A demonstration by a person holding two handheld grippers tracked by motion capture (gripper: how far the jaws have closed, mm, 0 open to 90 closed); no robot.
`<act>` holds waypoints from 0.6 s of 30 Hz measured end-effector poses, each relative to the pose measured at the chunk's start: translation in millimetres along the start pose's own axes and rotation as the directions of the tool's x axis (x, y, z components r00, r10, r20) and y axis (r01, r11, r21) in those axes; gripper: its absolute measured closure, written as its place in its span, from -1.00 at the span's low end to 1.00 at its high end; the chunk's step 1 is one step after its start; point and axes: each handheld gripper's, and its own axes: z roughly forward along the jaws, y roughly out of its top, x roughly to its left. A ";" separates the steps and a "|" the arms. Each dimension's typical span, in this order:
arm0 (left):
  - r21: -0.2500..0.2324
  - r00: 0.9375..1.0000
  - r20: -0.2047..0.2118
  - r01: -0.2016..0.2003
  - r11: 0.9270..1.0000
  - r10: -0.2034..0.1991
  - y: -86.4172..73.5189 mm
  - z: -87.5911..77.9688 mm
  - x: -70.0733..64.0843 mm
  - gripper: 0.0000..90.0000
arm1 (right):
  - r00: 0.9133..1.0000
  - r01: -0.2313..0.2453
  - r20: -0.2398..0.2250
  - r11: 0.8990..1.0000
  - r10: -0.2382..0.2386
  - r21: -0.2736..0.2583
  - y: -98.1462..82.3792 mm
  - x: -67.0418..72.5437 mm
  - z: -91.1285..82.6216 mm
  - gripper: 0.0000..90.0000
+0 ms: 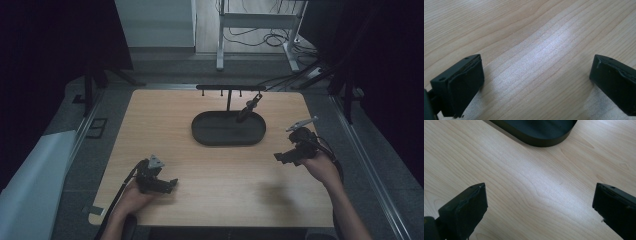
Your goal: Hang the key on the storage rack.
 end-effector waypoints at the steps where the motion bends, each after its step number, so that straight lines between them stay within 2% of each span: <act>1: 0.000 1.000 0.000 0.000 1.000 0.000 0.0 0.0 0.0 -1.00 | 1.000 0.000 0.000 1.000 0.000 0.000 0.0 0.0 0.0 -1.00; 10: -0.003 1.000 0.000 0.004 1.000 -0.004 0.0 0.2 -0.3 -1.00 | 1.000 -0.024 0.000 0.999 0.024 -0.023 -19.0 1.3 -7.4 -1.00; 18: 0.001 1.000 0.001 0.000 1.000 0.000 0.0 0.0 0.0 -1.00 | 1.000 -0.024 0.006 0.999 0.024 -0.029 -33.3 6.0 -11.0 -1.00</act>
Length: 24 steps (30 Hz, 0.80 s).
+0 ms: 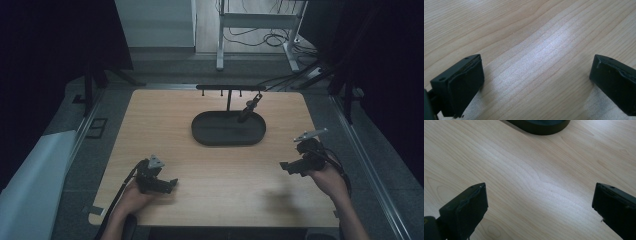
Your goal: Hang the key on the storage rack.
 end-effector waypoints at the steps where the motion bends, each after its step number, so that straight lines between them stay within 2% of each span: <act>1: 0.000 1.000 0.000 0.000 1.000 0.000 0.0 0.0 0.0 -1.00 | 1.000 0.000 0.002 1.000 0.000 -0.002 -2.1 0.8 0.1 -1.00; 15: -0.001 1.000 0.000 0.000 1.000 0.000 0.0 0.1 0.0 -1.00 | 1.000 -0.021 0.012 1.000 0.022 -0.016 -32.6 11.5 7.8 -0.99; 24: -0.003 1.000 -0.001 0.000 1.000 0.000 -0.1 0.2 0.0 -1.00 | 0.998 -0.057 -0.011 0.998 0.056 -0.036 -54.6 21.6 27.6 -0.99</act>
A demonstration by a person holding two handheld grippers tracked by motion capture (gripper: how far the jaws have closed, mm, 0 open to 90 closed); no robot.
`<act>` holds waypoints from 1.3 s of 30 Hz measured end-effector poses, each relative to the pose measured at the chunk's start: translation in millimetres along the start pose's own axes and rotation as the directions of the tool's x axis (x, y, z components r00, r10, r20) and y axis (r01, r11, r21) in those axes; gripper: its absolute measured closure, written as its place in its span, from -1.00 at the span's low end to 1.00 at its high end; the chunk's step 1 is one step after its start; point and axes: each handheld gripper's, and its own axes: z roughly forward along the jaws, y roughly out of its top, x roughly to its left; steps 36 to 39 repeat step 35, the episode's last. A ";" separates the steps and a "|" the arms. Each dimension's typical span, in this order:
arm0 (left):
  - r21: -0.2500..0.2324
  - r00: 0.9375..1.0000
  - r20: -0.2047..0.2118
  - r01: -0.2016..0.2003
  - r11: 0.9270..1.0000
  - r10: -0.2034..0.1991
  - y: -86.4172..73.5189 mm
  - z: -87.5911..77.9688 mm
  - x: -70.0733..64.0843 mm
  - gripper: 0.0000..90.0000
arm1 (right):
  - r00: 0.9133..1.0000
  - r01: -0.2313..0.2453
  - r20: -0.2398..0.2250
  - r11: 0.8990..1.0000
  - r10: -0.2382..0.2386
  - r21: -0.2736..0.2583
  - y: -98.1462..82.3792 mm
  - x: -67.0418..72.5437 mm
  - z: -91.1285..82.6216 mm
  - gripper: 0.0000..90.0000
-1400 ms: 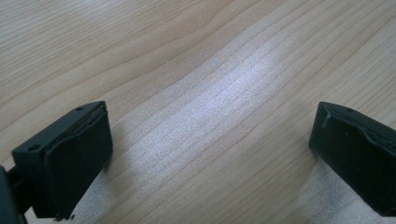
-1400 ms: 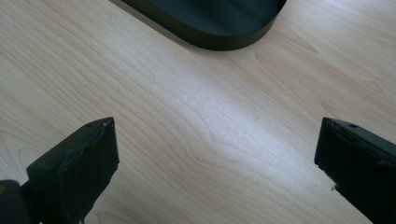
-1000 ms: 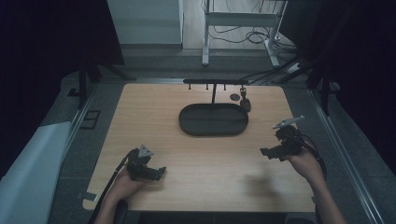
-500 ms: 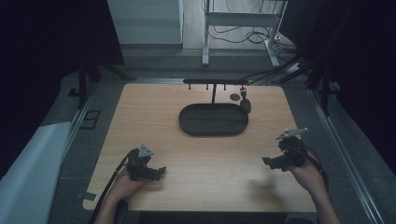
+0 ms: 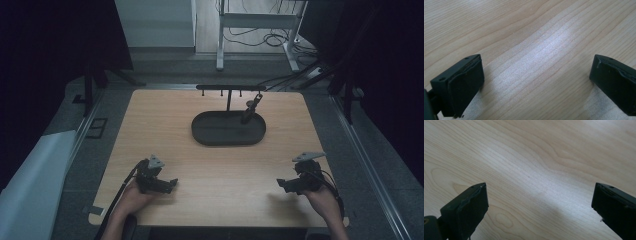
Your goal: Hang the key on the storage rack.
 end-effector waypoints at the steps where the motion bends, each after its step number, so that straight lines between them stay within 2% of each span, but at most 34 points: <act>1: 0.000 1.000 0.000 0.000 1.000 0.000 0.0 0.0 0.0 -1.00 | 1.000 -0.003 -0.001 1.000 0.003 0.000 -2.4 0.5 2.3 -0.99; 10: 0.000 1.000 0.000 0.000 1.000 0.000 0.0 0.0 0.1 -1.00 | 0.999 -0.037 -0.010 0.999 0.036 -0.012 -22.9 5.3 20.1 -0.99; 21: -0.001 1.000 -0.001 0.002 1.000 -0.002 0.1 0.0 0.1 -1.00 | 0.999 -0.033 0.001 0.999 0.033 -0.043 -37.9 9.2 34.7 -1.00; 28: 0.001 1.000 0.000 0.003 1.000 -0.003 0.2 -0.1 0.1 -1.00 | 0.999 -0.030 0.011 0.997 0.031 -0.076 -40.8 9.1 36.5 -1.00; 29: 0.001 1.000 0.000 0.002 1.000 -0.002 0.2 -0.1 0.1 -1.00 | 0.999 -0.037 0.017 0.994 0.039 -0.101 -42.8 8.4 37.4 -1.00; 33: 0.001 1.000 0.000 0.001 1.000 -0.001 0.2 0.1 -0.3 -1.00 | 0.997 -0.057 0.035 0.989 0.062 -0.138 -45.7 9.8 39.4 -1.00; 39: 0.005 1.000 -0.001 -0.003 1.000 0.003 0.2 -0.1 -0.3 -1.00 | 0.997 -0.059 0.037 0.989 0.064 -0.138 -45.4 10.0 39.5 -1.00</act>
